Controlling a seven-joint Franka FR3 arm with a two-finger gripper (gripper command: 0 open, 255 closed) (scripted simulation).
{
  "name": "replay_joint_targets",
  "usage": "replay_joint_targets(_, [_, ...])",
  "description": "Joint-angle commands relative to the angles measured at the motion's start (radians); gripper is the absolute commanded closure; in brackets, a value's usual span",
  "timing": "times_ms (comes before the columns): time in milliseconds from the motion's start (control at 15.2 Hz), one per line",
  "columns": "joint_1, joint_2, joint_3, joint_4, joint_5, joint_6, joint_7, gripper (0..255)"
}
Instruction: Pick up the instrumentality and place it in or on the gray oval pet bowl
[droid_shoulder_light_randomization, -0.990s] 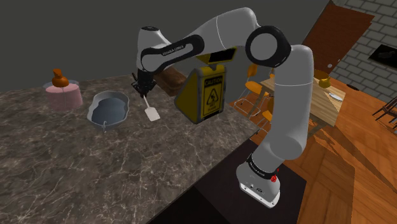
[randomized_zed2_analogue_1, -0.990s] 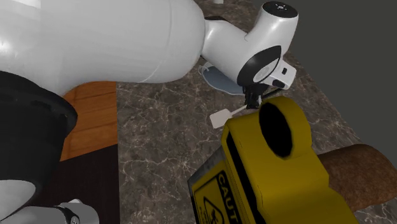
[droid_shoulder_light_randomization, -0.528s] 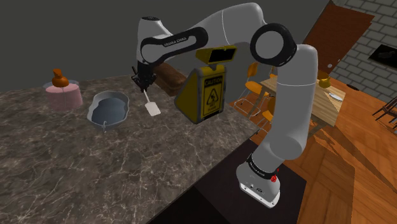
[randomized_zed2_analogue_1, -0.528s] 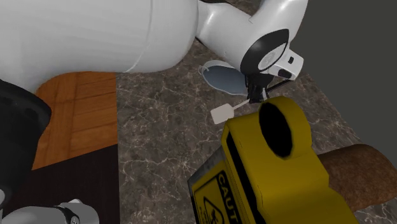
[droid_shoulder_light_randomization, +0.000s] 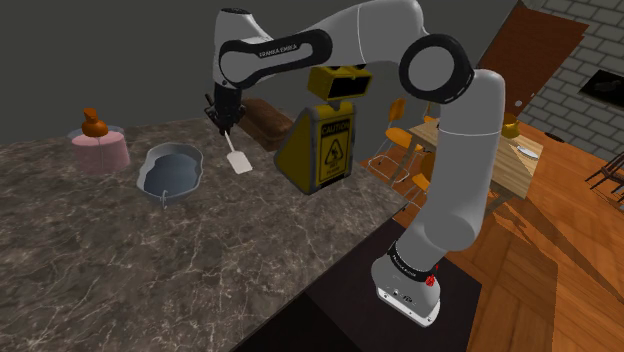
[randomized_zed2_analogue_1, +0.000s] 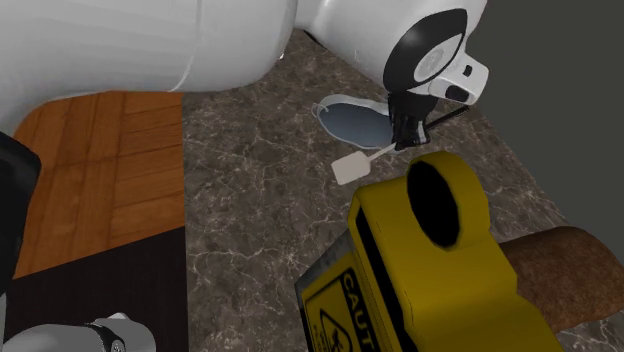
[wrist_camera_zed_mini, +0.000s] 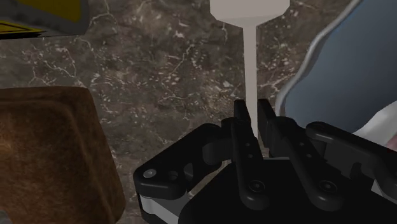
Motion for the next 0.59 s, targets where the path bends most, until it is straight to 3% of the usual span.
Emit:
replay_joint_targets(0, [0.026,0.024,0.006,0.048,-0.008,-0.026,0.03,255])
replay_joint_targets(528, [0.172,0.215,0.02,0.375,-0.052,-0.171,0.166,255])
